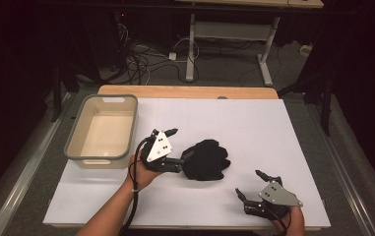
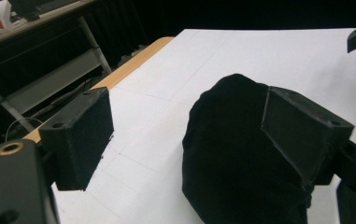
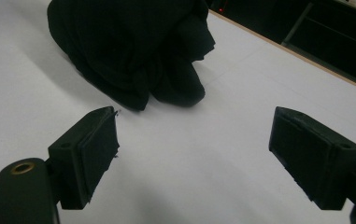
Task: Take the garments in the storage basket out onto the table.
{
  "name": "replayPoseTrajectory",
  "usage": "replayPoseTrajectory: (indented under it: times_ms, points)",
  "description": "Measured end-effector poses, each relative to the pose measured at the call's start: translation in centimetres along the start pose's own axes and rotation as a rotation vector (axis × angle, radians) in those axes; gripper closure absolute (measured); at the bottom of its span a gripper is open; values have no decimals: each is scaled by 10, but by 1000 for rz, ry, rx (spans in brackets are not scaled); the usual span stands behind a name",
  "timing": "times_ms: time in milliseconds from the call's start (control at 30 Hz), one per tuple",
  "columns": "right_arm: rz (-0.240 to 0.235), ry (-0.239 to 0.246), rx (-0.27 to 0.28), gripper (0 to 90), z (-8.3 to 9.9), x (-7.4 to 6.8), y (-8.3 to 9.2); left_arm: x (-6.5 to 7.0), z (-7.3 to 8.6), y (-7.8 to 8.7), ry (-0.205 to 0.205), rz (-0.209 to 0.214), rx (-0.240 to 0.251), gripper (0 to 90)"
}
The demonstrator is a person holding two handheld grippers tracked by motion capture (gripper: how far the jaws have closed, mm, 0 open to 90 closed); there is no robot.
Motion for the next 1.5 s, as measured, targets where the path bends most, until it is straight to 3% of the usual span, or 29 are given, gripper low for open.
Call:
replayPoseTrajectory:
  times_ms: [433,600,933,1133,1500]
  points:
    - [0,1,4,160,0,1,1,0,-6,13,-51,-6,14,162]
    - [-2,0,6,159,0,1,2,-1,-7,18,-52,-8,20,161]
    - [6,-11,28,159,-4,2,8,-6,0,36,-84,-46,-13,162]
    - [-2,-4,31,159,-5,-1,7,-10,3,46,-82,-64,-20,161]
    - [-4,-3,31,159,-5,-3,7,-5,14,58,-105,-68,-63,161]
Point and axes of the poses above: each handheld gripper's, and its own axes: y roughly backward along the jaws, z roughly out of its underside, x roughly to its right, the point moved 10 cm from there along -y, roughly forward along the jaws, and after that the axes turned 7 degrees about -y, right-handed, at the moved point
